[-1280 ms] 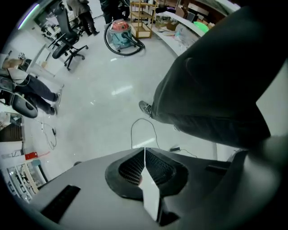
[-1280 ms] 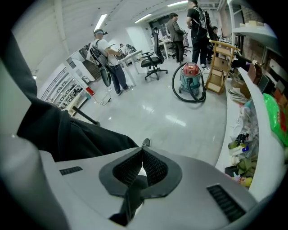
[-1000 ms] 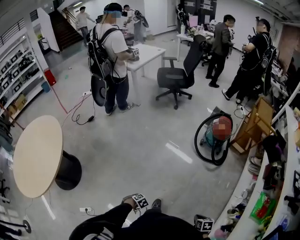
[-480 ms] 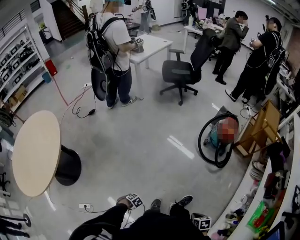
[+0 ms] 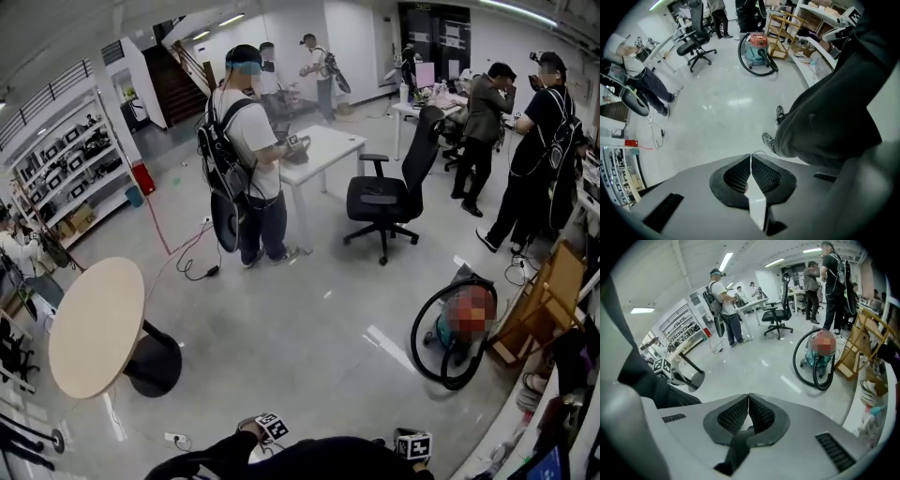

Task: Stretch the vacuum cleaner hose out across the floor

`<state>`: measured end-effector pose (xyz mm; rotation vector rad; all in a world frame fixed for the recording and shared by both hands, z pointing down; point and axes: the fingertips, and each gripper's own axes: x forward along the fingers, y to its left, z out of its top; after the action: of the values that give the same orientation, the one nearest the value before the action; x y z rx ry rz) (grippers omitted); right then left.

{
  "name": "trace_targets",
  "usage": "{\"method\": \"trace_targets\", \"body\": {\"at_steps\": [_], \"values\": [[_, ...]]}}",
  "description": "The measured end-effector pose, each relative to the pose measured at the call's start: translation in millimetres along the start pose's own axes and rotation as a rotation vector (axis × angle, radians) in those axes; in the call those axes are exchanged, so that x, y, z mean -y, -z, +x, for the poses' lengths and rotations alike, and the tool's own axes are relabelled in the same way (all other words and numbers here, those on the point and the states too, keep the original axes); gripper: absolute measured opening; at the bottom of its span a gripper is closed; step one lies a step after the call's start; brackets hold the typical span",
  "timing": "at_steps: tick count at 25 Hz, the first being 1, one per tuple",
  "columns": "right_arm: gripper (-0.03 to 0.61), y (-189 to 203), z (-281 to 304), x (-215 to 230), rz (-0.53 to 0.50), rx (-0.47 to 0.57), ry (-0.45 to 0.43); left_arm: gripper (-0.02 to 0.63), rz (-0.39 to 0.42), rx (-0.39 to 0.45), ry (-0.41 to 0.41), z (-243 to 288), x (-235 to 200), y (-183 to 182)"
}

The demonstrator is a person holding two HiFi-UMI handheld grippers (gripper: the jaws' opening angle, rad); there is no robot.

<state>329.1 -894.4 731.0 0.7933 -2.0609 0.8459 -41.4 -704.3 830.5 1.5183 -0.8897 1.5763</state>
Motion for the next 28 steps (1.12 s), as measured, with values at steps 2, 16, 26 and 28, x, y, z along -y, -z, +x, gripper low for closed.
{"method": "trace_targets", "body": {"at_steps": [2,16,26,28], "values": [[0.014,-8,-5,19,0.033,0.017,-0.014,0.026,0.009,0.047,-0.029,-16,1,-41],[0.014,-17,-29,74,0.034,0.074,-0.022,0.026,0.264,0.02,-0.075,-51,20,-170],[0.014,-32,-30,148,0.192,0.027,0.089,0.026,0.374,-0.035,-0.012,0,-15,-268],[0.014,-48,-20,161,0.212,0.005,0.108,0.026,0.367,0.021,0.003,2,-30,-317]]}}
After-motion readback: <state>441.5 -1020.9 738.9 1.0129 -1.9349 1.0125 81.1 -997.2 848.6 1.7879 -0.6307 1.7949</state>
